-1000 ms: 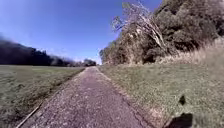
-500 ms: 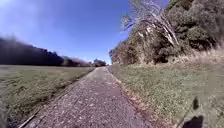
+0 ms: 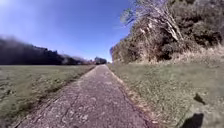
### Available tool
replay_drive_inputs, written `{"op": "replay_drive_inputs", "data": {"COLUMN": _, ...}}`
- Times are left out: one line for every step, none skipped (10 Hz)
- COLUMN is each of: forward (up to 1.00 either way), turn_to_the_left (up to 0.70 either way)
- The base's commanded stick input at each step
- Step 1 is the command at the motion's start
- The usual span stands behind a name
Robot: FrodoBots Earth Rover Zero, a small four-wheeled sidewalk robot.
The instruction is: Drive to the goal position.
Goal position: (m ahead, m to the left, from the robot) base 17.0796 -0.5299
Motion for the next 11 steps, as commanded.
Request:
{"op": "replay_drive_inputs", "data": {"forward": 0.70, "turn_to_the_left": 0.00}}
{"op": "replay_drive_inputs", "data": {"forward": 0.70, "turn_to_the_left": 0.00}}
{"op": "replay_drive_inputs", "data": {"forward": 0.70, "turn_to_the_left": 0.00}}
{"op": "replay_drive_inputs", "data": {"forward": 0.70, "turn_to_the_left": 0.00}}
{"op": "replay_drive_inputs", "data": {"forward": 0.70, "turn_to_the_left": 0.13}}
{"op": "replay_drive_inputs", "data": {"forward": 0.70, "turn_to_the_left": 0.31}}
{"op": "replay_drive_inputs", "data": {"forward": 0.70, "turn_to_the_left": 0.34}}
{"op": "replay_drive_inputs", "data": {"forward": 0.70, "turn_to_the_left": 0.35}}
{"op": "replay_drive_inputs", "data": {"forward": 0.70, "turn_to_the_left": 0.35}}
{"op": "replay_drive_inputs", "data": {"forward": 0.70, "turn_to_the_left": 0.04}}
{"op": "replay_drive_inputs", "data": {"forward": 0.70, "turn_to_the_left": 0.00}}
